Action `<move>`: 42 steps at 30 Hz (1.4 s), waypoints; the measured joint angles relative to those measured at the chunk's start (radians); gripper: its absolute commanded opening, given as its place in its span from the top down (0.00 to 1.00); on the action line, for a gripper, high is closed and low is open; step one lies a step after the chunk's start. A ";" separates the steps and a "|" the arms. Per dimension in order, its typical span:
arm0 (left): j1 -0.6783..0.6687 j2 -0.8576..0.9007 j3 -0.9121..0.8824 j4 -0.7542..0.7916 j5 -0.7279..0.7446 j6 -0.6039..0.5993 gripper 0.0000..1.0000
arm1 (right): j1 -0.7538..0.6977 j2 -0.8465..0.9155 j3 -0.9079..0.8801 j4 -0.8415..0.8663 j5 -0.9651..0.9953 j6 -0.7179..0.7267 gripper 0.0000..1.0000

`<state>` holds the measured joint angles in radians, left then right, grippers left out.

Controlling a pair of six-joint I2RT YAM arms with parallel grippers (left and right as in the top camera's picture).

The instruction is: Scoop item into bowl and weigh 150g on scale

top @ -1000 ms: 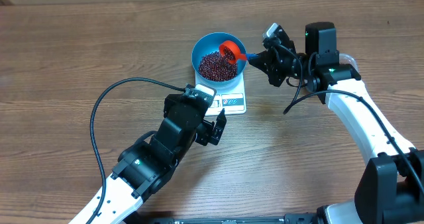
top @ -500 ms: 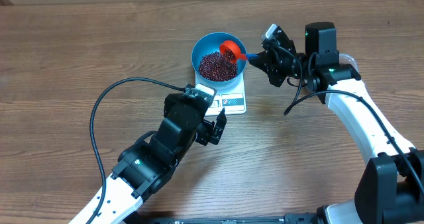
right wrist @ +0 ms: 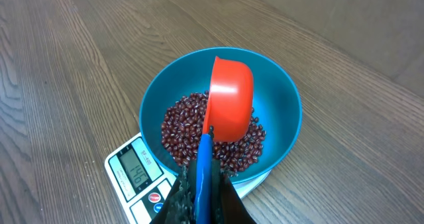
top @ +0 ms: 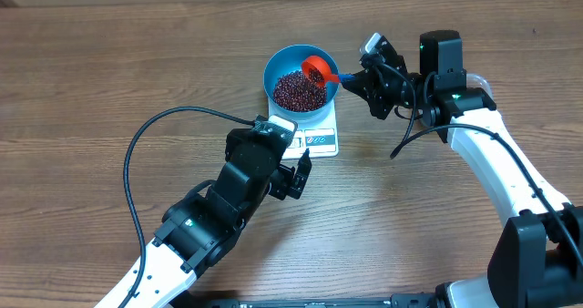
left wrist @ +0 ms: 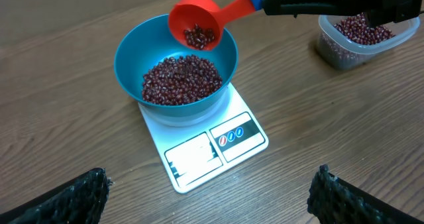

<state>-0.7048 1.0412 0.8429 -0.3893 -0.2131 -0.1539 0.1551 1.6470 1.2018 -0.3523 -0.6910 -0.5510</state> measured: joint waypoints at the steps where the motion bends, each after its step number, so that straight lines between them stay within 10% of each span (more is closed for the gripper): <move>1: 0.000 0.000 0.000 0.000 0.000 0.000 0.00 | 0.000 0.000 0.000 0.000 0.000 0.000 0.96; 42: 0.000 0.000 0.000 0.001 0.000 0.000 0.01 | 0.000 0.000 0.000 -0.014 0.029 0.000 0.96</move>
<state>-0.7048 1.0412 0.8429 -0.3885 -0.2131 -0.1539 0.1551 1.6470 1.2018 -0.3668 -0.6617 -0.5510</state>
